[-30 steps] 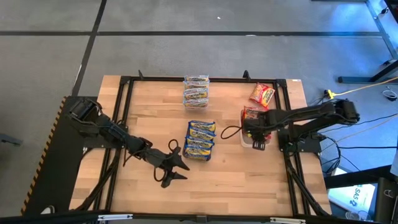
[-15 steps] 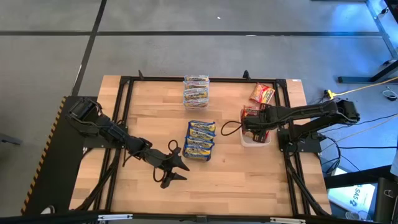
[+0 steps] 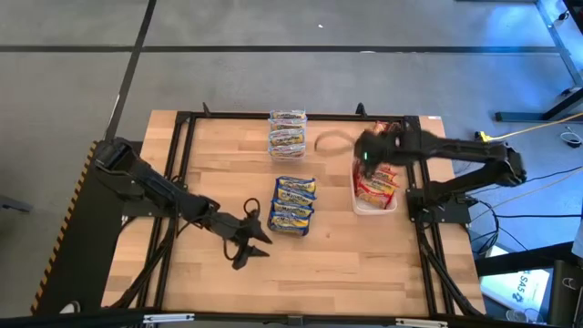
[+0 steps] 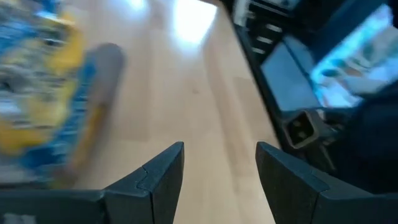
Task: Sort Maruchan noodles
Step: Put the red noodle pack into the white bin
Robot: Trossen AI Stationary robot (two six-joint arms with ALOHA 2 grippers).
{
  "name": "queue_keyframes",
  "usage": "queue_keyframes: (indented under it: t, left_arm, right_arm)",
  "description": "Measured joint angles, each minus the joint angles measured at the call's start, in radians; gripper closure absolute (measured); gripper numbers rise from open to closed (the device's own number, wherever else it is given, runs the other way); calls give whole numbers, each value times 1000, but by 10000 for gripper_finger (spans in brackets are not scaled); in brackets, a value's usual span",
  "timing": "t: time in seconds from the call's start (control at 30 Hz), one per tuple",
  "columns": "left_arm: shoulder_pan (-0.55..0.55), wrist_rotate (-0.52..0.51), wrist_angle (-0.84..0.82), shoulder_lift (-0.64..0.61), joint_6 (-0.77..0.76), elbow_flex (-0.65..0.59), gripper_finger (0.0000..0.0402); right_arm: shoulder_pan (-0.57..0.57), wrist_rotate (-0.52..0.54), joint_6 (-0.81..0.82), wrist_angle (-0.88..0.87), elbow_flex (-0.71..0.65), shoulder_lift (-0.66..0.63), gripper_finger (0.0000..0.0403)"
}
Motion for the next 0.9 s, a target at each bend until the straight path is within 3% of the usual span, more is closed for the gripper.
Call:
queue_keyframes:
  t: [0.2, 0.47, 0.73, 0.9]
  left_arm:
    - [26, -188, -182, -86, -29, 1, 207]
    - [74, -237, -237, -64, 3, 0, 207]
    - [89, -273, -222, -61, 77, 0, 207]
    - [89, -326, -222, -61, 79, 0, 207]
  right_arm:
    - [-348, -21, -18, 127, -33, 7, 191]
    - [-765, -215, -150, 367, -136, 141, 297]
    - [-898, -282, -208, 442, -137, 321, 392]
    - [-916, -267, -226, 453, -137, 401, 393]
